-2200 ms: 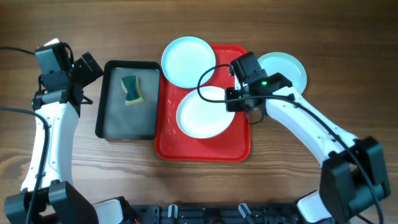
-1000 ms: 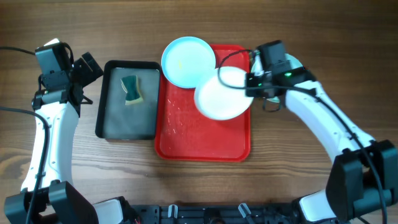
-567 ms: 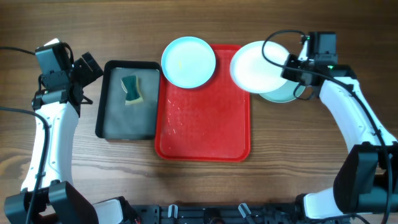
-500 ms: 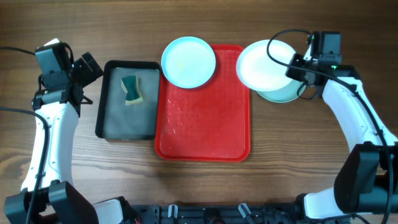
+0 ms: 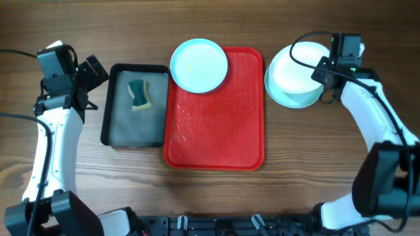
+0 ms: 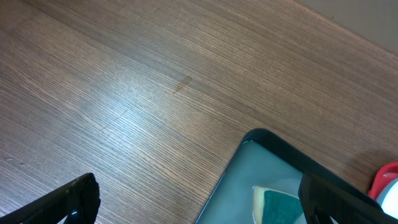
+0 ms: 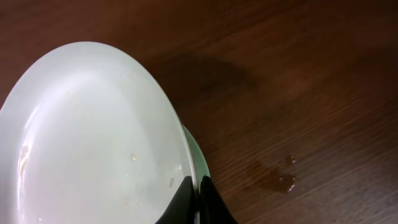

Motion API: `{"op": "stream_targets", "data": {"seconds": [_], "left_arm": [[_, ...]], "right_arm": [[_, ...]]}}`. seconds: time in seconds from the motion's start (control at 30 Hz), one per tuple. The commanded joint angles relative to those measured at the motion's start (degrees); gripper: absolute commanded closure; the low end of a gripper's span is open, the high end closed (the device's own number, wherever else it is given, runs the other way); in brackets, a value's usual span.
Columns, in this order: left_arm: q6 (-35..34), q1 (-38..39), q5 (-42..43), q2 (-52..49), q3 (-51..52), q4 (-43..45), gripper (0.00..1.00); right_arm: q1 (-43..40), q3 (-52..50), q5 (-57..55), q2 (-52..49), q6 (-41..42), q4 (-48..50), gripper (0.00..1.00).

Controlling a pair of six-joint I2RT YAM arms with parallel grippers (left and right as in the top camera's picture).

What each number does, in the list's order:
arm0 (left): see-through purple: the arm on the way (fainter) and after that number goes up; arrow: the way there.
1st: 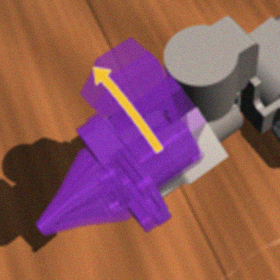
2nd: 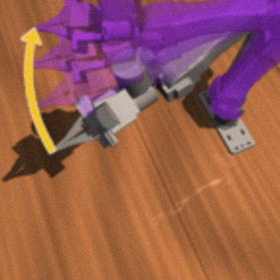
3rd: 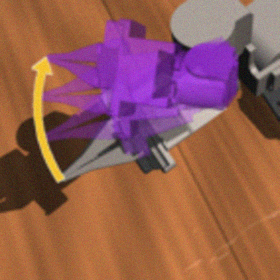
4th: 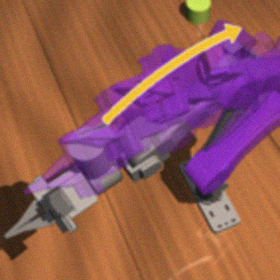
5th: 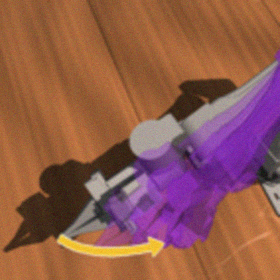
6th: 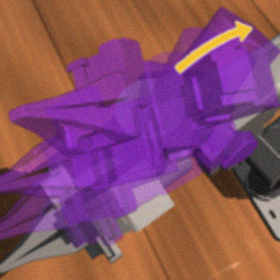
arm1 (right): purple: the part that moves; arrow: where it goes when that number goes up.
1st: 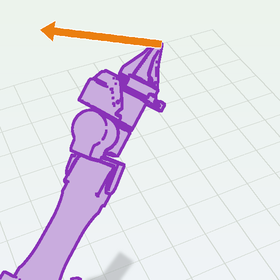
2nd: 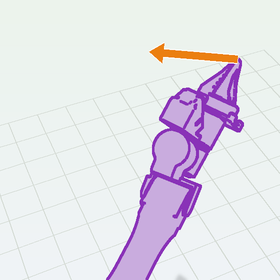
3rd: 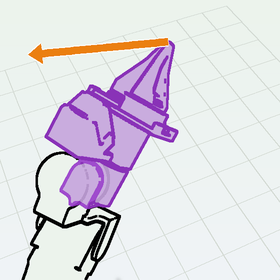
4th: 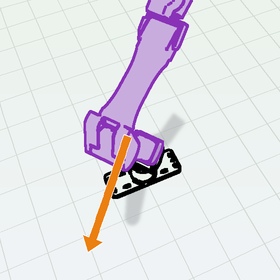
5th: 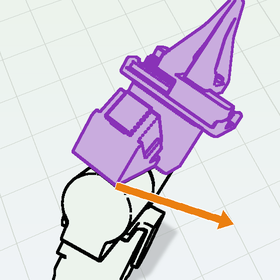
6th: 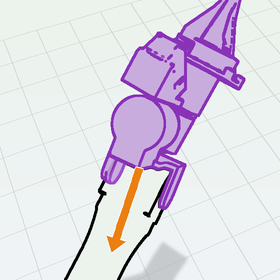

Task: Clean dirty plates on tray and stack at the side
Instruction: 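Carry the white plate right and stack it on the light-blue plate, then release the plate and move the right gripper back to the tray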

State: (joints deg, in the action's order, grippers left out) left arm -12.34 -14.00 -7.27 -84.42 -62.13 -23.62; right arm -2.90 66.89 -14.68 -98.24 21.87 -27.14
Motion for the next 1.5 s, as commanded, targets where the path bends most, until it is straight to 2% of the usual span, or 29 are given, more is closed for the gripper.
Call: {"op": "stream_targets", "data": {"seconds": [0.0, 0.37, 0.47, 0.63, 0.67, 0.7, 0.77, 0.8, 0.83, 0.87, 0.93, 1.13, 1.47], "left_arm": [[-0.52, -0.04, -0.31, 0.04, -0.11, -0.02, 0.00], [-0.52, -0.04, -0.31, 0.04, -0.11, -0.02, 0.00], [-0.52, -0.04, -0.31, 0.04, -0.11, -0.02, 0.00], [-0.52, -0.04, -0.31, 0.04, -0.11, -0.02, 0.00], [-0.52, -0.04, -0.31, 0.04, -0.11, -0.02, 0.00], [-0.52, -0.04, -0.31, 0.04, -0.11, -0.02, 0.00], [-0.52, -0.04, -0.33, 0.04, -0.11, -0.02, 0.00], [-0.52, -0.04, -0.31, 0.04, -0.11, -0.02, 0.00], [-0.52, -0.04, -0.31, 0.04, -0.11, -0.02, 0.00], [-0.52, -0.04, -0.31, 0.04, -0.11, -0.02, 0.00], [-0.52, -0.04, -0.31, 0.04, -0.11, -0.02, 0.00], [-0.52, -0.04, -0.31, 0.04, -0.11, -0.02, 0.00], [-0.52, -0.04, -0.31, 0.04, -0.11, -0.02, 0.00]], "right_arm": [[-0.20, 0.85, -1.16, -4.20, 0.66, 0.57, 0.96], [-0.20, 0.85, 3.21, -5.62, -2.84, -3.02, 0.96], [-0.20, 0.85, 3.67, -5.62, -4.04, -5.53, 0.90], [-0.17, 0.85, 5.57, -5.62, -4.13, -5.29, 0.89], [-0.17, 0.85, 6.97, -5.62, -4.63, -5.29, 0.88], [-0.17, 0.85, 10.01, -5.62, -6.60, -5.03, 0.78], [-0.17, 0.85, 16.81, -5.62, -9.99, -4.09, 0.72], [-0.17, 0.85, 20.33, -5.62, -11.23, -3.56, 0.73], [-0.17, 0.85, 23.19, -5.64, -11.63, -3.10, 0.78], [-0.17, 0.85, 24.26, -5.86, -11.56, -2.67, 0.89], [-0.17, 0.85, 24.26, -6.49, -11.58, -2.49, 0.96], [1.29, 0.85, 27.50, -10.43, -11.34, -3.08, 0.96], [2.45, 0.85, 23.74, -11.19, -11.19, -10.10, 0.96]]}}
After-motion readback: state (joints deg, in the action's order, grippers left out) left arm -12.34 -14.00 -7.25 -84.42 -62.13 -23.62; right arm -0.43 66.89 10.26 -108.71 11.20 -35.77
